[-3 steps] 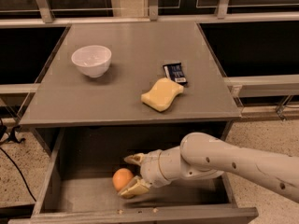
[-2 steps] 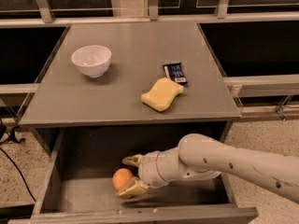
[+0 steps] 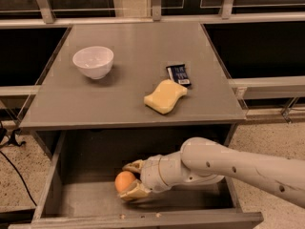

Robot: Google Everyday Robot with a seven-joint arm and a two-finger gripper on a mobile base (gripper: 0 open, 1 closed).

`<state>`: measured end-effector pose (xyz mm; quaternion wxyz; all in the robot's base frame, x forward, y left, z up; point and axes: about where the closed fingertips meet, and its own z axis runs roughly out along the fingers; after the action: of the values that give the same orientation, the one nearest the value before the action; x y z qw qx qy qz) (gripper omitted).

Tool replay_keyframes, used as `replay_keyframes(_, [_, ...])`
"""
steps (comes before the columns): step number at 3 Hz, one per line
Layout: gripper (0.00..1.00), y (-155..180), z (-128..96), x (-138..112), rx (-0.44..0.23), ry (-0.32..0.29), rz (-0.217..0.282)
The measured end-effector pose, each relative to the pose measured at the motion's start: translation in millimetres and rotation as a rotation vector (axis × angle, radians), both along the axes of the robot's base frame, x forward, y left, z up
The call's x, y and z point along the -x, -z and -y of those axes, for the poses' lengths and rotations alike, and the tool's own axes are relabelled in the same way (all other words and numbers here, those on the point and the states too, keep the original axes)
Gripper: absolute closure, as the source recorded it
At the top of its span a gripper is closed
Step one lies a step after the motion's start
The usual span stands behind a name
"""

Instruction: Pick orange from top drawer and place on counter

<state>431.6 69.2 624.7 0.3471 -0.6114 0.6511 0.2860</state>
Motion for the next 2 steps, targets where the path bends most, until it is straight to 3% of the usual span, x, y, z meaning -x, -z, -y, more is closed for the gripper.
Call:
replay_keyframes(1, [1.0, 0.0, 0.0, 0.0, 0.0, 0.0, 0.0])
replay_keyframes(2, [1.0, 0.0, 0.0, 0.0, 0.0, 0.0, 0.0])
